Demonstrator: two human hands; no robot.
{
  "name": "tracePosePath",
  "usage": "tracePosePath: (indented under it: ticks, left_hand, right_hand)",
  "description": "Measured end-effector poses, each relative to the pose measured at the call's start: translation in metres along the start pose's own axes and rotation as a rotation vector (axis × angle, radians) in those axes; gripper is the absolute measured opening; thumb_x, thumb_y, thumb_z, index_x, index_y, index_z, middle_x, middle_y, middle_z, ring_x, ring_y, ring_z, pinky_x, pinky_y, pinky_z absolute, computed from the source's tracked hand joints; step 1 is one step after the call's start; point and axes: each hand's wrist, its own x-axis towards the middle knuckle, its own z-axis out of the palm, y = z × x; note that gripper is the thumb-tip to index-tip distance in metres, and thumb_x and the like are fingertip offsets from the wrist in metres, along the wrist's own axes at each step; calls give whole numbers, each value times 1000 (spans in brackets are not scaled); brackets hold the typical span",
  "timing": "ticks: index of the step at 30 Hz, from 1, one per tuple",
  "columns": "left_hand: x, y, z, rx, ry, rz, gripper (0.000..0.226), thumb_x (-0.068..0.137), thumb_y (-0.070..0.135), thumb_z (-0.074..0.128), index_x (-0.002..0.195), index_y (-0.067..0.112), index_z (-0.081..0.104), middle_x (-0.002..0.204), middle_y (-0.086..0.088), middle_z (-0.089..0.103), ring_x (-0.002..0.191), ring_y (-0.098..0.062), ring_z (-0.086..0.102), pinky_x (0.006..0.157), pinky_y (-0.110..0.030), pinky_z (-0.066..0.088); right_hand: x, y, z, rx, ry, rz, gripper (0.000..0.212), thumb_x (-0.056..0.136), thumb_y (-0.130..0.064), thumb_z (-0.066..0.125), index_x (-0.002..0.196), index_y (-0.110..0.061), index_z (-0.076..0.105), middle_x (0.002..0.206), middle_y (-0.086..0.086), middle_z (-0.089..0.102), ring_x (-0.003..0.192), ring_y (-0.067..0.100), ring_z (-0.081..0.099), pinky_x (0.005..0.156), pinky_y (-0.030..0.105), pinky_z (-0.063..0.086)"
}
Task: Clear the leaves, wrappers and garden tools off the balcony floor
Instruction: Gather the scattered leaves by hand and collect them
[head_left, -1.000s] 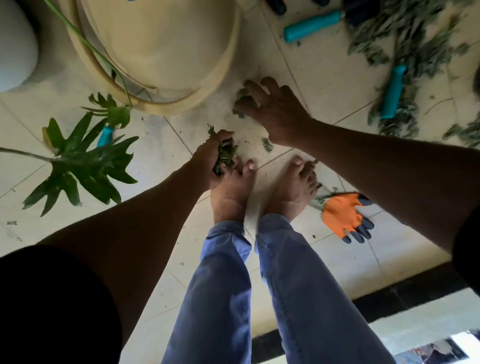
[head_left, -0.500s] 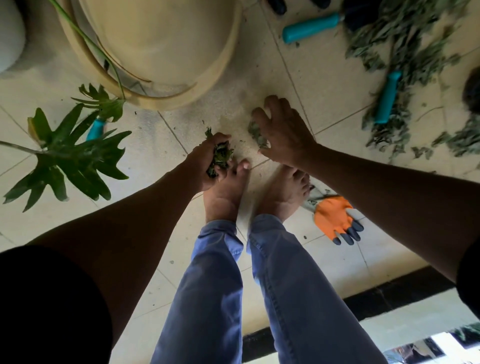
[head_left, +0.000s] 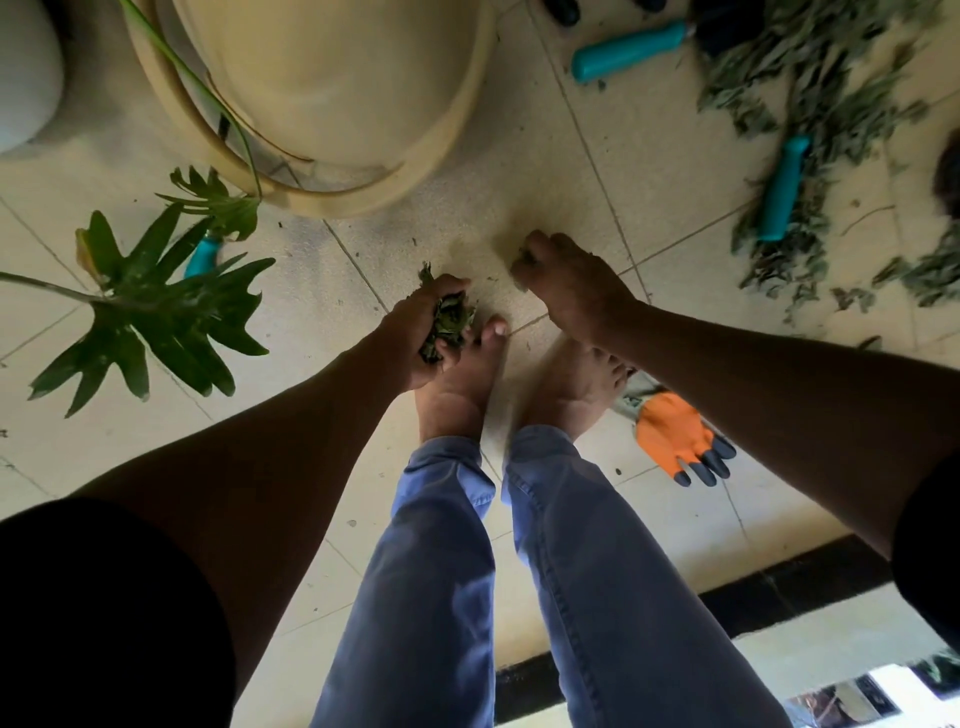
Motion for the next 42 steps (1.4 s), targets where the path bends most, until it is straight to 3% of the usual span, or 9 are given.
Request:
tracePosePath:
  ticks: [8,13,17,20,26,31,34,38,42]
  left_hand:
    - [-37,18,-2,-190,-84,-29,24,94,32,65,76,17,56,73,-3,62,47,-12,61,30,-15,32]
    - [-100,34,25,-264,-96,88,20,97,29,53,89,15,65,76,-4,62,44,-12,57,31,-14,33]
    - [-165,39,59,-336,-107,275,29,101,26,47,78,16,61,69,-2,58,56,-13,60,54,-24,51]
    - [-220,36,78,-315,-41,372,26,107,34,40,106,18,61,92,-1,64,82,-16,62,81,-37,51]
    - [-349,53,97,-646,-138,605,26,104,27,38,83,17,50,79,-9,42,77,-20,49,73,-35,40]
    - [-394,47,68,-904,-79,710,24,107,22,43,91,27,59,78,14,66,71,5,65,64,-9,51]
    - [-420,35,42,-1076,-82,786,29,100,33,51,86,14,68,79,-5,68,75,-16,68,67,-23,57]
    - [-451,11,-8,-1366,-65,791,54,91,52,62,120,7,67,116,-14,65,111,-27,65,106,-35,48]
    - [-472,-19,-79,-1512,66,823,78,86,66,61,132,2,64,124,-14,65,123,-32,65,103,-40,51]
  right_hand:
    - [5,-11,-37,507,116,453,21,78,-2,70,96,-10,78,100,7,75,94,25,70,80,31,55]
    - [-33,-72,-127,1014,232,371,20,66,-4,72,81,-17,76,75,-8,73,69,5,69,63,26,58]
    - [-68,-113,-195,941,392,210,5,72,-11,62,71,-15,65,69,-6,64,65,8,59,61,27,49]
    - [-82,-133,-243,847,555,191,24,90,-14,64,71,-21,52,65,-10,52,61,4,49,59,16,36]
    - [-94,-194,-337,735,746,202,14,93,-23,66,86,-20,54,78,-9,59,70,10,55,64,28,46]
    - [-96,-246,-372,797,702,154,18,95,-18,61,110,-11,69,102,1,69,96,20,65,85,41,53]
    - [-92,-281,-376,896,699,123,19,94,-15,58,106,-10,72,108,2,62,107,20,60,94,39,51]
    - [-83,-340,-371,1213,478,83,27,93,-11,52,107,-15,74,115,0,68,115,15,63,99,34,54]
    - [-73,-413,-360,1496,272,44,29,93,-13,49,103,-9,76,109,4,76,109,20,69,91,31,56]
